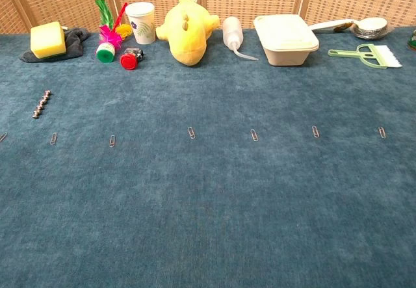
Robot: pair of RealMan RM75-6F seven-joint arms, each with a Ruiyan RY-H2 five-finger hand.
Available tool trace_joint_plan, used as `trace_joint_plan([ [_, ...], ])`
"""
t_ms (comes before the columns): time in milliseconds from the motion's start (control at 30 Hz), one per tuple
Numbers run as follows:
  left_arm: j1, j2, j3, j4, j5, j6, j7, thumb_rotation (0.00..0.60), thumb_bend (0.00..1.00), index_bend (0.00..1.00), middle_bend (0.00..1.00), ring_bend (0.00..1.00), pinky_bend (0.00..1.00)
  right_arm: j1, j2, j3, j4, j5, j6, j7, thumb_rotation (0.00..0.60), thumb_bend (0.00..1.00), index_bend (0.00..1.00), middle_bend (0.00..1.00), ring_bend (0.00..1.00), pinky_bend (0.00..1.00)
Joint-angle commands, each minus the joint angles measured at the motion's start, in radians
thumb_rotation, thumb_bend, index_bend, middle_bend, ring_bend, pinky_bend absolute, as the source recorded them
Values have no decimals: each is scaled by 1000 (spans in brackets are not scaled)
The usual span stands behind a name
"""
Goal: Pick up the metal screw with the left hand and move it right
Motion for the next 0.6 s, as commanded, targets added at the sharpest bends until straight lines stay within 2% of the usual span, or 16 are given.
trace_joint_plan([
  [33, -1, -3, 0, 3, -6, -6, 0, 535, 330, 120, 198, 147, 84, 1, -4, 1, 1, 4, -3, -2, 600, 442, 27, 50, 23, 118],
  [333, -23, -19, -14, 34, -26, -39, -6, 536, 330, 109, 199, 151, 84, -4, -3, -3, 6, 14, -10, -5, 600, 442, 27, 50, 24, 118],
  [433, -57, -30, -47, 78, -42, -63, -22, 538, 330, 81, 199, 152, 83, -10, 2, -6, 9, 12, -3, 1, 600, 442, 27, 50, 24, 118],
  [600, -150, -42, -99, 160, -85, -177, -8, 536, 331, 59, 199, 151, 84, -24, 8, -10, 11, 10, 15, 10, 600, 442, 27, 50, 24, 118],
])
